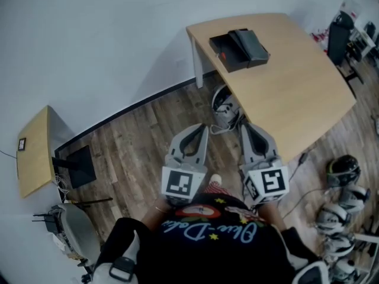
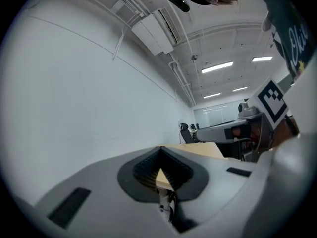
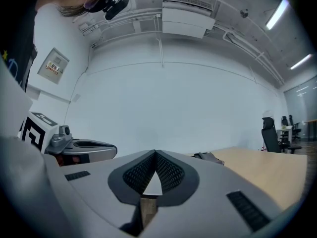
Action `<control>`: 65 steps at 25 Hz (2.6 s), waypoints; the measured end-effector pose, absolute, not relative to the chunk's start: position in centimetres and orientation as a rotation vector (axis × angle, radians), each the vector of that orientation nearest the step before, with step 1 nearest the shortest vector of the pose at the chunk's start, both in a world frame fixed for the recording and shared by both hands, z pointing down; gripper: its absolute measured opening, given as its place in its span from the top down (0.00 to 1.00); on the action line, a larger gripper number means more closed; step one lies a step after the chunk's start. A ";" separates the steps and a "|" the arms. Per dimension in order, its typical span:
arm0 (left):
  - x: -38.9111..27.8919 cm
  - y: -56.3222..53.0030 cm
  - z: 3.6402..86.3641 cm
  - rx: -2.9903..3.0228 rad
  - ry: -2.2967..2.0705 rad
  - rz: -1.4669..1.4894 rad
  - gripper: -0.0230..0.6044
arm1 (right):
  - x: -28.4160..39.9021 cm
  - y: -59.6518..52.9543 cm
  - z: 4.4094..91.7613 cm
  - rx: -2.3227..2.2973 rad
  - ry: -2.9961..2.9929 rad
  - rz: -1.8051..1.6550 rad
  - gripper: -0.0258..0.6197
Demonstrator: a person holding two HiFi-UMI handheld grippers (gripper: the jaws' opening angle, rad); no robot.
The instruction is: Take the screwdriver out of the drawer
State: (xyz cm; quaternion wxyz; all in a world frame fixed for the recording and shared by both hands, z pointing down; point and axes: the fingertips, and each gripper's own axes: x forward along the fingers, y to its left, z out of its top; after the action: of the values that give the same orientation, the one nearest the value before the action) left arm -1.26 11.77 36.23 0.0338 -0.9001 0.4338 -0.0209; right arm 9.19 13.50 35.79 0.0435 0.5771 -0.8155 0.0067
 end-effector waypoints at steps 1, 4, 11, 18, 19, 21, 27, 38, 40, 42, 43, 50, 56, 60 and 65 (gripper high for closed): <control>-0.9 11.3 36.4 -2.762 1.331 -0.080 0.96 | 9.5 12.9 35.9 1.755 -2.502 0.024 0.96; 0.1 9.8 36.5 -2.741 1.337 -0.107 0.96 | 10.0 11.1 35.7 1.734 -2.547 0.052 0.96; 1.7 6.9 36.0 -2.718 1.397 -0.095 0.96 | 11.8 8.0 36.0 1.695 -2.562 0.046 0.96; 4.0 4.7 36.3 -2.711 1.382 -0.095 0.96 | 13.9 5.7 36.4 1.693 -2.578 0.087 0.96; 4.1 4.4 36.4 -2.718 1.383 -0.102 0.96 | 14.1 5.4 36.4 1.695 -2.575 0.089 0.96; 4.4 3.5 36.6 -2.724 1.376 -0.114 0.96 | 14.6 4.8 36.5 1.704 -2.558 0.091 0.96; 5.9 0.1 36.5 -2.733 1.334 -0.096 0.96 | 16.1 2.2 36.5 1.729 -2.535 0.076 0.96; 7.1 -9.8 36.4 -2.806 1.153 -0.039 0.96 | 15.9 -6.6 36.7 1.833 -2.447 0.068 0.96; 7.2 -11.8 36.2 -2.808 1.096 -0.052 0.96 | 15.4 -8.3 36.4 1.853 -2.441 0.066 0.96; 7.4 -13.7 36.1 -2.818 1.047 -0.056 0.96 | 15.0 -10.0 36.3 1.871 -2.428 0.079 0.96; 7.4 -14.6 36.1 -2.829 1.030 -0.054 0.96 | 14.8 -11.0 36.4 1.878 -2.415 0.087 0.96; 6.6 -21.3 36.4 -2.879 0.924 -0.073 0.96 | 13.9 -17.2 37.5 1.907 -2.284 0.130 0.96; 6.4 -25.7 36.3 -2.861 0.832 -0.057 0.96 | 14.1 -22.6 40.1 1.896 -2.180 0.270 0.96; 6.2 -28.6 37.0 -2.909 0.788 -0.059 0.96 | 13.8 -26.1 41.6 1.876 -2.137 0.311 0.96; 5.9 -31.9 38.4 -2.944 0.722 -0.089 0.96 | 14.1 -29.8 44.8 1.804 -2.043 0.396 0.96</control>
State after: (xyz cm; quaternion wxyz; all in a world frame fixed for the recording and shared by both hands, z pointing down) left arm 5.93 -31.94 38.45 0.0545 -0.9694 0.2376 -0.0293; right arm 14.12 -29.78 44.82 0.1926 0.6427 -0.7279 0.1412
